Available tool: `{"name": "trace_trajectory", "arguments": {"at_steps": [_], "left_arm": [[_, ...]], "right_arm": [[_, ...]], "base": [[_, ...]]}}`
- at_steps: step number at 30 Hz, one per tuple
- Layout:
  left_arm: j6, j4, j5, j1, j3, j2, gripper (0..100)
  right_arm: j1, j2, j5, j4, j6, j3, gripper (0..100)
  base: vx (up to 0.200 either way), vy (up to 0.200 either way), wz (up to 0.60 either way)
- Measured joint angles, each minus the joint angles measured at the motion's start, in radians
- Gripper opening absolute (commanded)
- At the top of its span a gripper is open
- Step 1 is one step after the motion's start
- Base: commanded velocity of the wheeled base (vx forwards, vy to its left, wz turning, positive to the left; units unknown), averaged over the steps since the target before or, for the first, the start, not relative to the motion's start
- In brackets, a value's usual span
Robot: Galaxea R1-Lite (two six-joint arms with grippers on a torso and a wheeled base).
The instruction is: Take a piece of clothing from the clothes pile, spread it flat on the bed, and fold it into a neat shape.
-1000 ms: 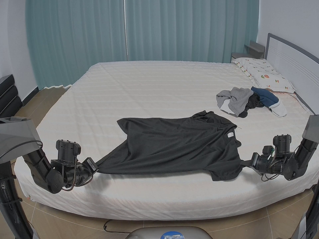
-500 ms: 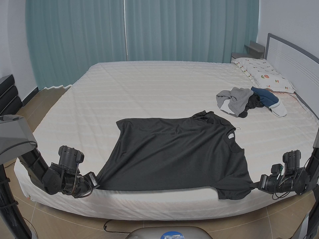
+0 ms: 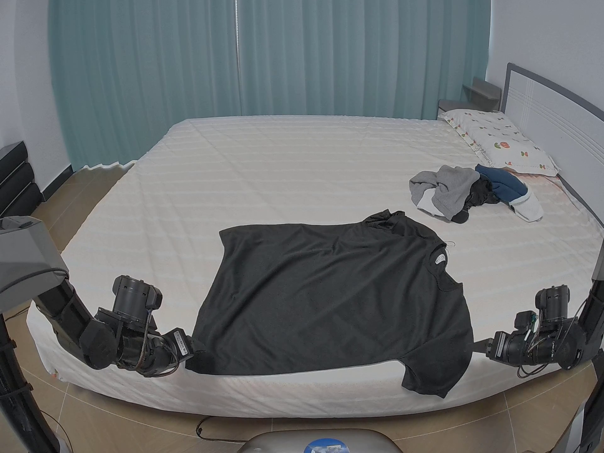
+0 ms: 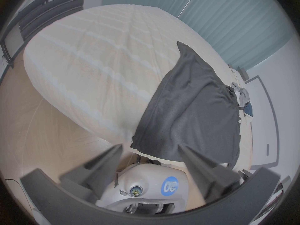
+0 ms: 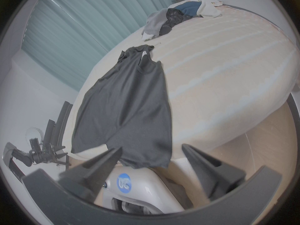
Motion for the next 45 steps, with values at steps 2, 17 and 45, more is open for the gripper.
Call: {"name": "trace_trajectory", "arguments": {"at_steps": [2, 17, 45], "left_arm": [[-0.009, 0.0, -0.01, 0.001, -0.005, -0.005, 100], [-0.141, -0.049, -0.083, 0.013, -0.041, -0.04, 100], [-0.185, -0.219, -0.079, 0.017, -0.032, -0.002, 100]], "right_arm": [[0.009, -0.005, 0.001, 0.0, 0.056, -0.026, 100], [0.031, 0.027, 0.034, -0.134, 0.379, -0.077, 100], [0.072, 0.09, 0.034, -0.367, 0.488, 0.024, 100]], "base": [[0.0, 0.0, 0.0], [0.0, -0.067, 0.0], [0.064, -0.05, 0.0]]}}
